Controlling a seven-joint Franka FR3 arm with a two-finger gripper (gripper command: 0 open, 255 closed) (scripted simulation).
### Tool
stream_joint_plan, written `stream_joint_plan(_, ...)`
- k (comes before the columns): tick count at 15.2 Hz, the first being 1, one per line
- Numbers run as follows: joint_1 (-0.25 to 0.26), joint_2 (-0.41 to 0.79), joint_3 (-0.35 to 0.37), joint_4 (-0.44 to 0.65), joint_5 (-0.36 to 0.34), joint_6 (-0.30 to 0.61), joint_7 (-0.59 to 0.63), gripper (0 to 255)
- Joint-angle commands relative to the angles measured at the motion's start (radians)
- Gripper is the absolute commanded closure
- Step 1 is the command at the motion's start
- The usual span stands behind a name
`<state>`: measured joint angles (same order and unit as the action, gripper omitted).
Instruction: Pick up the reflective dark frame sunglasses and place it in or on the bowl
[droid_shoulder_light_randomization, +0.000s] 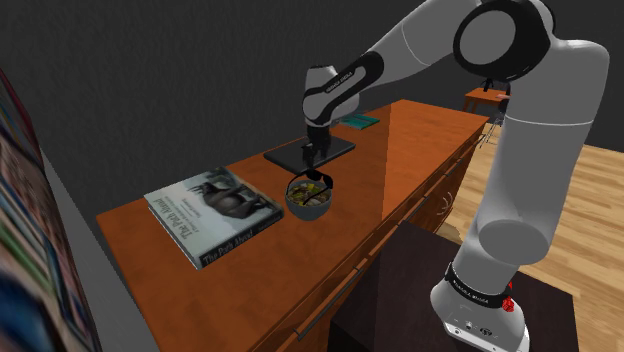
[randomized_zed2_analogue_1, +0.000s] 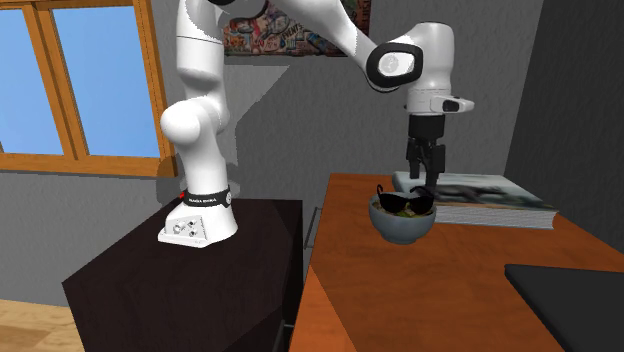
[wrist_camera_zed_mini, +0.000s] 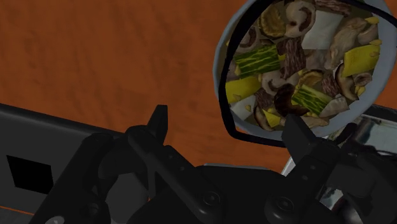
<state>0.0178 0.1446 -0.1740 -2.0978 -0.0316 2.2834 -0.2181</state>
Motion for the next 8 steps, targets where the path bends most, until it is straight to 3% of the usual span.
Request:
stream_joint_plan(1, 0.0, -0.018, -0.001, 0.005, -0.003, -0.024, 0.0, 0)
stream_joint_plan(8, 0.0, -0.018, -0.001, 0.005, -0.003, -0.024, 0.0, 0)
